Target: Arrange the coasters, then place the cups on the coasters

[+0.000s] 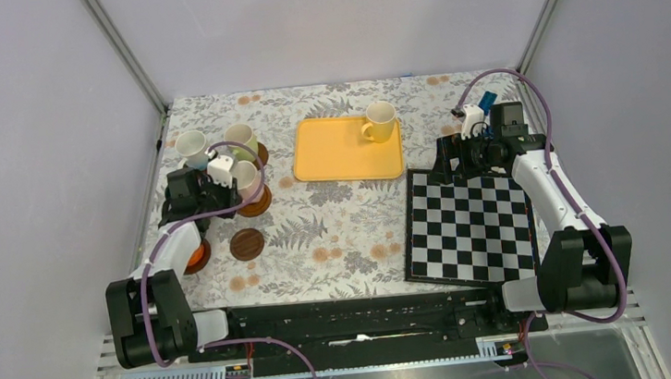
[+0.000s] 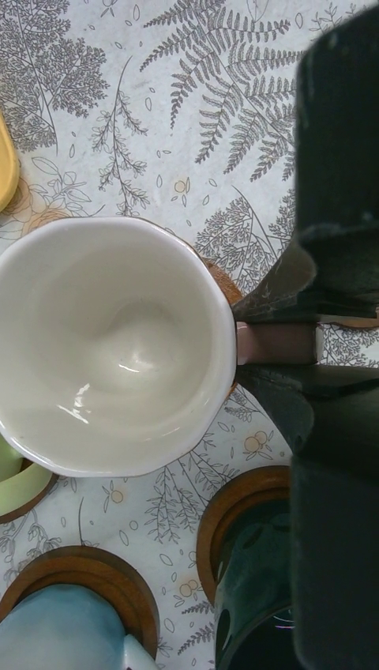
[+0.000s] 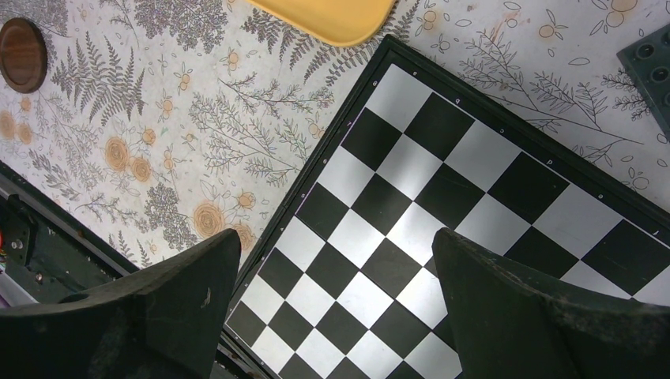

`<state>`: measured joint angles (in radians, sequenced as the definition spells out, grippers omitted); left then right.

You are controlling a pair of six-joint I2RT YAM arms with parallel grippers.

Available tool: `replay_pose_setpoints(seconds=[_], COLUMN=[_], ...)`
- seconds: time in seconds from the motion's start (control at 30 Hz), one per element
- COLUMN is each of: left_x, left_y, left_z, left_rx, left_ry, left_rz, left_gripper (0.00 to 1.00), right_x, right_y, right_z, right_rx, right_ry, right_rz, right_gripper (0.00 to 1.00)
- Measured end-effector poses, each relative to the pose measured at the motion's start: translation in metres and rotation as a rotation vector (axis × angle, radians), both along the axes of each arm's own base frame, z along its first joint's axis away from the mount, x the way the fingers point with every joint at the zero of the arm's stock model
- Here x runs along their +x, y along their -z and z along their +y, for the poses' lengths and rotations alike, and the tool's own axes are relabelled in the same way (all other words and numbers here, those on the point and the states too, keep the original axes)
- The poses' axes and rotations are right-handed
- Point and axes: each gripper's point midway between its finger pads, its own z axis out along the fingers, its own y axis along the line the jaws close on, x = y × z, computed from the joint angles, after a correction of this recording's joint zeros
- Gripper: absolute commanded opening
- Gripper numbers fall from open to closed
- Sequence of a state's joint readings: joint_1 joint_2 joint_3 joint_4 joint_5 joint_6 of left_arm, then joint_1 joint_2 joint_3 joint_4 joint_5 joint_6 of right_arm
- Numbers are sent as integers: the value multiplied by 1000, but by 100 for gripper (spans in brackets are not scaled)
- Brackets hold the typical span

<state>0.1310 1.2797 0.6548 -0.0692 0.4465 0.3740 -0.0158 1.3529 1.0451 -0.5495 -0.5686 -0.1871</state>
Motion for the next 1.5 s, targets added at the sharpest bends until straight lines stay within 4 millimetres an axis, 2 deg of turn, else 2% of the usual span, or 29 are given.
replay_pose_setpoints(seconds=[0.27, 0.37, 0.83, 1.03, 1.23, 1.4, 1.5], left_x=[-13, -15, -10, -10, -14, -13, -9], left_y=[-4, -2, -2, 0, -2, -21, -43], left_z=[0, 0, 1, 2, 2, 2, 4], left_rx=[2, 5, 8, 9, 9, 9, 17], left_ry=[-1, 1, 2, -1, -1, -7, -14], left_rz=[26, 34, 20, 26, 44, 38, 18], left_gripper=[7, 13, 19, 53, 73, 95, 99], right_x=[0, 0, 0, 0, 0, 0, 0], right_y=[0, 0, 1, 1, 1, 1, 1], right_z=[0, 0, 0, 0, 0, 0, 0], right_rx=[1, 1, 1, 1, 1, 1, 1], right_ry=[0, 0, -1, -1, -1, -1, -1], right_rz=[1, 2, 4, 4, 4, 4, 4], right_gripper=[98, 98, 98, 98, 98, 98, 98])
